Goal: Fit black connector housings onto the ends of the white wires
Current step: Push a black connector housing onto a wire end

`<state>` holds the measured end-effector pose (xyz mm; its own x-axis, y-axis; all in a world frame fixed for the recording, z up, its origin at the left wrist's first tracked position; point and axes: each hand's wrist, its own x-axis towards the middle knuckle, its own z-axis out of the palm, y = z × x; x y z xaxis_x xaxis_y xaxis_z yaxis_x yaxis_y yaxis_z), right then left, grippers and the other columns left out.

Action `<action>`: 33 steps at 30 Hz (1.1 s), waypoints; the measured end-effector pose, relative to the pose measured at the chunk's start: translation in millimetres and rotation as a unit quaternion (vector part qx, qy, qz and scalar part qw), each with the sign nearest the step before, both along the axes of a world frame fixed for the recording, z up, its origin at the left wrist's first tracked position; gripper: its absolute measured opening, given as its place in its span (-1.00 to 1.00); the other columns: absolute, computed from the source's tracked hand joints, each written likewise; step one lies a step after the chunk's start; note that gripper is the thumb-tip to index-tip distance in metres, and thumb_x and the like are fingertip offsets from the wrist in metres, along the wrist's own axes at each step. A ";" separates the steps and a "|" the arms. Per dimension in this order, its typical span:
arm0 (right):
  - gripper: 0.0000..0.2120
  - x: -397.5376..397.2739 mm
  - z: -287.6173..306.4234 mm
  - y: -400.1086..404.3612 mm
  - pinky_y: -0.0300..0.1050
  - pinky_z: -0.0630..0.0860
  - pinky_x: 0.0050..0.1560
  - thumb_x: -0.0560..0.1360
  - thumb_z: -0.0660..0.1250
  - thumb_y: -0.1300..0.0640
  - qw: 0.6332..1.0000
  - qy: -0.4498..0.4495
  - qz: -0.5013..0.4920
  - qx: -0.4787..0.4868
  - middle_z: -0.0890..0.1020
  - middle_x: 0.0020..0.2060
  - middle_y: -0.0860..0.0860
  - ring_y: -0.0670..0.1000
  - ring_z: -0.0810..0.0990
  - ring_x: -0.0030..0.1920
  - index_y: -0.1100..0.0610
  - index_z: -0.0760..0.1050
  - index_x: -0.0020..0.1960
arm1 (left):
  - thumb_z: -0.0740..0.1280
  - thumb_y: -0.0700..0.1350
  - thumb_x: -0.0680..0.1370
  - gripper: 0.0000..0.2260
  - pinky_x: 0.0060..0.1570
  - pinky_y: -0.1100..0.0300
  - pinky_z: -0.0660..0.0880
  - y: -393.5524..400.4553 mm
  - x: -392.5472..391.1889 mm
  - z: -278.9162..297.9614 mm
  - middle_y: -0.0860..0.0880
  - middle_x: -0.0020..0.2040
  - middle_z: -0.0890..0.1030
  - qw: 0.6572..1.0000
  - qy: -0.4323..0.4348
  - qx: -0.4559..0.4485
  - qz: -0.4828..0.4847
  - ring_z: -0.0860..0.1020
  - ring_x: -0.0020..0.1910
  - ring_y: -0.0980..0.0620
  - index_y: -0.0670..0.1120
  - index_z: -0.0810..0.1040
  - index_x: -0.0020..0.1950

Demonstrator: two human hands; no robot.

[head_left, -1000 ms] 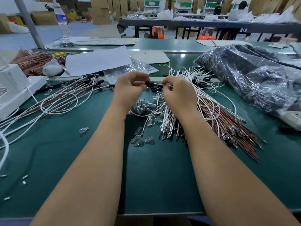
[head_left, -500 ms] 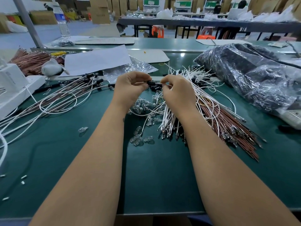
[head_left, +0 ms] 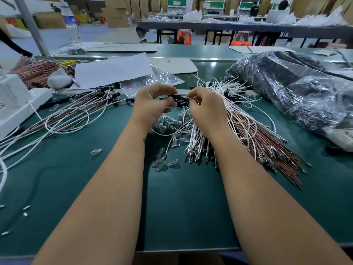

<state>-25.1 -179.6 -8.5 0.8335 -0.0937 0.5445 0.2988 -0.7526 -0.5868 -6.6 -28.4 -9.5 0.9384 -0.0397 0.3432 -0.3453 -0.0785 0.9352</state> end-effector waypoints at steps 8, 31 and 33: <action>-0.86 2.9 -2.8 0.1 -0.15 0.47 -0.21 0.52 0.32 0.23 1.000 -0.011 0.025 0.013 0.59 -0.26 -0.06 -0.06 0.55 -0.24 0.11 0.59 0.06 | 0.32 -0.38 0.54 -0.85 0.01 0.21 0.60 -4.7 1.9 -0.4 -0.10 -0.11 0.67 0.997 0.039 -0.053 -0.031 0.65 -0.13 0.04 -0.17 0.61 -0.01; -0.80 -3.0 1.7 4.3 -0.15 0.53 -0.06 0.53 0.36 0.20 0.996 -0.017 0.088 0.025 0.63 -0.13 -0.01 -0.04 0.59 -0.13 0.16 0.57 0.15 | 0.39 -0.30 0.51 -0.97 -0.16 0.23 0.61 -3.5 -2.9 4.2 -0.13 -0.25 0.64 0.996 0.054 -0.058 -0.043 0.62 -0.31 0.06 -0.20 0.57 -0.11; -0.83 -2.3 1.7 4.7 -0.04 0.55 -0.03 0.54 0.35 0.19 0.996 -0.012 0.090 -0.007 0.66 -0.09 0.04 0.02 0.60 -0.10 0.17 0.58 0.11 | 0.38 -0.28 0.53 -0.93 -0.16 0.19 0.61 -3.7 -2.8 4.2 -0.12 -0.24 0.64 0.997 0.060 -0.039 -0.037 0.63 -0.29 0.06 -0.16 0.55 -0.14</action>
